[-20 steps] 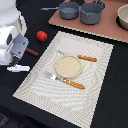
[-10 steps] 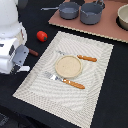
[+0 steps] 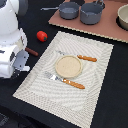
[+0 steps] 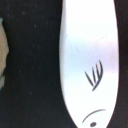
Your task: Place the fish, sausage, and tomato into the frying pan.
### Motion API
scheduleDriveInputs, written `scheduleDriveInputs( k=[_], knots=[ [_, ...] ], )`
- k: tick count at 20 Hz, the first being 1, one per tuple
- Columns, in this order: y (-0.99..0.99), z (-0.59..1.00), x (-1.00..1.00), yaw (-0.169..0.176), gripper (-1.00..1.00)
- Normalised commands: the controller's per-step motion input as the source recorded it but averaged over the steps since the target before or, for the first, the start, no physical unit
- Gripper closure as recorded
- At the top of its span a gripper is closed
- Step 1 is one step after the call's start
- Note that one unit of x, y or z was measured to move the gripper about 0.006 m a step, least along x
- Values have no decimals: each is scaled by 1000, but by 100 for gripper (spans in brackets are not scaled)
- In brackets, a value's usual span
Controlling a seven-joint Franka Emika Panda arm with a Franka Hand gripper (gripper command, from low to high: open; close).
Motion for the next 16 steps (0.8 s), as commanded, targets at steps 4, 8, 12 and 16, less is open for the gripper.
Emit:
scheduleDriveInputs(
  k=[4, 8, 12, 16],
  knots=[
    [-96, -54, 0, 0, 100],
    [-79, -28, 0, 0, 100],
    [-36, -35, 0, 0, 100],
    [62, 805, -4, 0, 100]
  ],
)
